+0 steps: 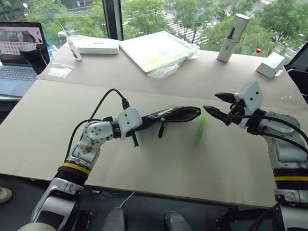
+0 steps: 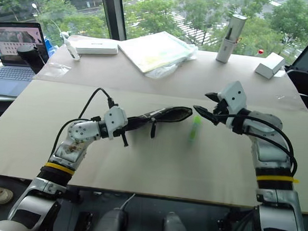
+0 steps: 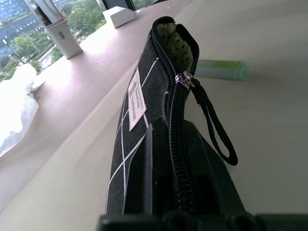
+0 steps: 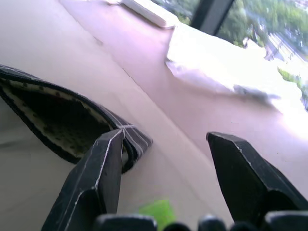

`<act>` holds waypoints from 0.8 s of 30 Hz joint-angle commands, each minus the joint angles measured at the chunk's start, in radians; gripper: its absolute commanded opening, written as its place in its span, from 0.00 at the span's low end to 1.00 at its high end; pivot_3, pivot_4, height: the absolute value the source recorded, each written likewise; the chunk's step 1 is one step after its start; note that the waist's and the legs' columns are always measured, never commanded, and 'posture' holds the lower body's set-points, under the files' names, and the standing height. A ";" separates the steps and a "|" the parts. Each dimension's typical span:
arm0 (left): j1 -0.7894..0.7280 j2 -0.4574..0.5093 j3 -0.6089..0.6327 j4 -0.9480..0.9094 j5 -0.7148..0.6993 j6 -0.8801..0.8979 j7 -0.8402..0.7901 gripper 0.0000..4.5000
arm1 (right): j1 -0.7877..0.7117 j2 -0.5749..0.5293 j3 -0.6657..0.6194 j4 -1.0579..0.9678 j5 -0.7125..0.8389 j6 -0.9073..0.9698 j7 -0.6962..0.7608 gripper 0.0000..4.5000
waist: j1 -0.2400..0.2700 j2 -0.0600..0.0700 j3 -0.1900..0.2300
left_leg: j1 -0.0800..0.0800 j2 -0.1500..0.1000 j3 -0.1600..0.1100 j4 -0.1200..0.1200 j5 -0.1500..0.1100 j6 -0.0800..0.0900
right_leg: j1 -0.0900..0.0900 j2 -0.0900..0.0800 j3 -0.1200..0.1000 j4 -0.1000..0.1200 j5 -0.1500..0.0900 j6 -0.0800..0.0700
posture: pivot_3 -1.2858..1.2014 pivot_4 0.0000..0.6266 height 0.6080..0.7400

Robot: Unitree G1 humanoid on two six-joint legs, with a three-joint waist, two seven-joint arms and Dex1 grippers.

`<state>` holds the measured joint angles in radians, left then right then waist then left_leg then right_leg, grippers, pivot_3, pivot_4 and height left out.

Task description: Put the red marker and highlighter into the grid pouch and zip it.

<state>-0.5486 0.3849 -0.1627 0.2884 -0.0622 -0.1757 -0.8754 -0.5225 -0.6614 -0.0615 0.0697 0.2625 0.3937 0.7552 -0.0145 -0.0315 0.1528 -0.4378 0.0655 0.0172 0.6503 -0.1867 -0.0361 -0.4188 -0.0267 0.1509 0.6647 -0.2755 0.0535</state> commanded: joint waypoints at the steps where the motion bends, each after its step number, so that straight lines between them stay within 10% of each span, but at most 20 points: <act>1: -0.001 0.000 0.007 -0.036 -0.010 -0.019 0.004 0.00 | 0.069 0.049 -0.065 -0.185 0.041 0.313 -0.183 0.69 | -0.001 0.000 0.000 | 0.000 0.000 0.000 0.000 0.000 0.000 | 0.000 0.000 0.000 0.000 0.000 0.000 | 0.52 0.24 0.97; 24: 0.019 -0.024 -0.001 -0.041 -0.003 -0.022 0.038 0.00 | 0.042 0.246 0.092 -0.135 -0.053 0.568 -0.427 0.69 | -0.001 0.000 0.000 | 0.000 0.000 0.000 0.000 0.000 0.000 | 0.000 0.000 0.000 0.000 0.000 0.000 | 0.52 0.24 0.97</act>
<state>-0.5328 0.3645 -0.1713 0.2850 -0.0621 -0.1752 -0.8523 -0.4795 -0.4175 0.0028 -0.0844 0.2336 0.9564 0.3395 -0.0160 -0.0315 0.1527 -0.4382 0.0655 0.0170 0.6504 -0.1866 -0.0362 -0.4191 -0.0263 0.1508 0.6645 -0.2757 0.0538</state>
